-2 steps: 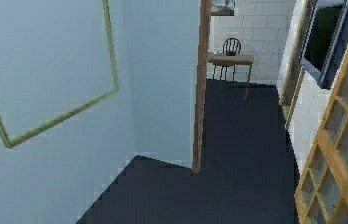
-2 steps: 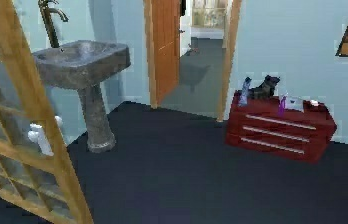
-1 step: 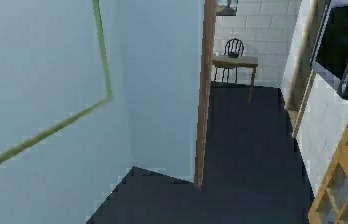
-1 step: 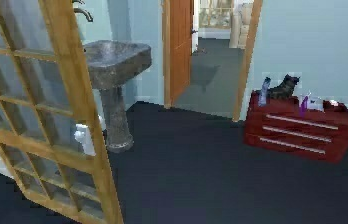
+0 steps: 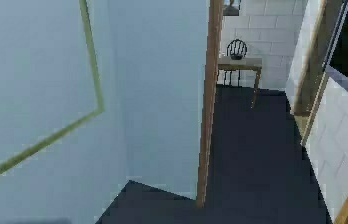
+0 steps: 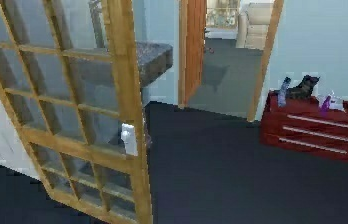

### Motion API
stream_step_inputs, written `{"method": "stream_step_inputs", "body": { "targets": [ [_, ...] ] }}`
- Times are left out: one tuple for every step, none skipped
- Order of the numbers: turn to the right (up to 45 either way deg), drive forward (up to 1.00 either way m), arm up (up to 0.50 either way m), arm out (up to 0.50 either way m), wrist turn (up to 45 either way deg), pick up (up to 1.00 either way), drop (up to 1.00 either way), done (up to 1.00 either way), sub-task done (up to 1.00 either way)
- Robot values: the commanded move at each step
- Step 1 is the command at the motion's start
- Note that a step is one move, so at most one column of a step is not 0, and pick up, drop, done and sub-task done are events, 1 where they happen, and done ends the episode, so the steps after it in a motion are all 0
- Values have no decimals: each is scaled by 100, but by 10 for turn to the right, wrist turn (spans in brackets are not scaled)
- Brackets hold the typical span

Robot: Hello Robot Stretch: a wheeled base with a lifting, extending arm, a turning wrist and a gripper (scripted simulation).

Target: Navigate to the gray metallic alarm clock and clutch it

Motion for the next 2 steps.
{"method": "stream_step_inputs", "body": {
  "targets": [
    [270, 0, 0, 0, 0, 0, 0, 0, 0],
    [0, 100, 0, 0, 0, 0, 0, 0, 0]
  ]
}}
